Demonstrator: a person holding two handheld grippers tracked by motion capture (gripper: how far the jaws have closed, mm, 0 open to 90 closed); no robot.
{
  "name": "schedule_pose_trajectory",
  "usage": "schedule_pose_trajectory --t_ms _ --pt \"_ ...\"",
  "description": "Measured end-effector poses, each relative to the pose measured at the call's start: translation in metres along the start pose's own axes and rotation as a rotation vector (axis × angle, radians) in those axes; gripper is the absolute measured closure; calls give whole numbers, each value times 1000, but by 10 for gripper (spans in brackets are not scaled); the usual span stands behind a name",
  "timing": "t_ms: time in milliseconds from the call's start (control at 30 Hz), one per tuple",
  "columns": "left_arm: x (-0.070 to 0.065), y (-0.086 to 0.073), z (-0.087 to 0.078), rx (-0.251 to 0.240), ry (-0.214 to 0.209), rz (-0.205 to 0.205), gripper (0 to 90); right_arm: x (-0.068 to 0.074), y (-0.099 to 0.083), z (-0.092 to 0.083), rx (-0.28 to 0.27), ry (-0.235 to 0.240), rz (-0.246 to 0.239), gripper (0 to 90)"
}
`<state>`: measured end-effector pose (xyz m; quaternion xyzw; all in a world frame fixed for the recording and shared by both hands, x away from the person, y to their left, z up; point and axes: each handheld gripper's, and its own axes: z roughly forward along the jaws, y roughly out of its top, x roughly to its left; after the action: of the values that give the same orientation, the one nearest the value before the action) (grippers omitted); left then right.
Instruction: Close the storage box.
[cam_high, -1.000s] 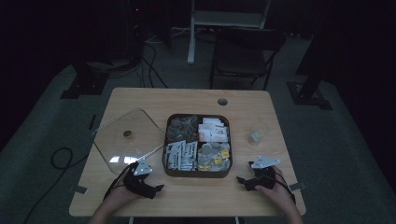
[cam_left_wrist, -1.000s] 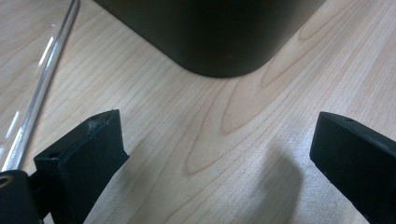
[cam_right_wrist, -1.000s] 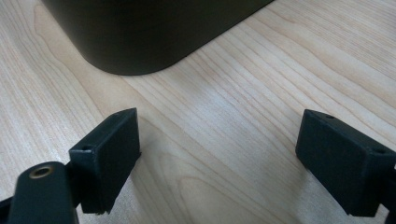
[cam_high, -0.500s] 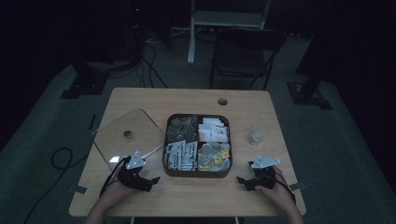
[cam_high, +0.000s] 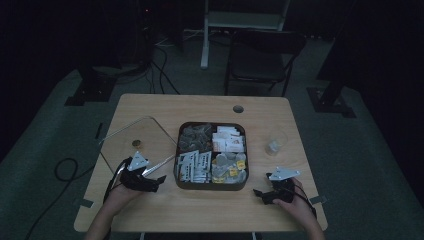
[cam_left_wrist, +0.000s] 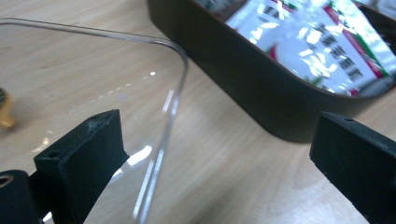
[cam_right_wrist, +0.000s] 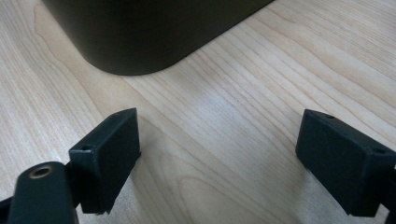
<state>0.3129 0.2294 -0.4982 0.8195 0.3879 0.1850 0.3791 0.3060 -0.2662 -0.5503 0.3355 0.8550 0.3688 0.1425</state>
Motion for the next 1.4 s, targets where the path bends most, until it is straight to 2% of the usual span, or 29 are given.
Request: schedule_pose_trajectory --t_ms 167,267,467,900,1167,1400 --pt "7 2 1 -19 34 -23 38 0 0 0 0 0 0 133" --pt "15 2 2 -30 72 -41 38 0 0 0 -2 0 -3 133" --pt "25 4 5 -27 82 -55 39 0 0 0 -1 0 -1 133" --pt "53 9 13 -52 204 -146 49 0 0 0 1 0 -2 133" --pt "71 7 25 -58 257 -203 49 0 0 0 0 0 -1 133" --pt "87 4 37 -11 293 -244 61 0 0 0 0 0 -1 133"
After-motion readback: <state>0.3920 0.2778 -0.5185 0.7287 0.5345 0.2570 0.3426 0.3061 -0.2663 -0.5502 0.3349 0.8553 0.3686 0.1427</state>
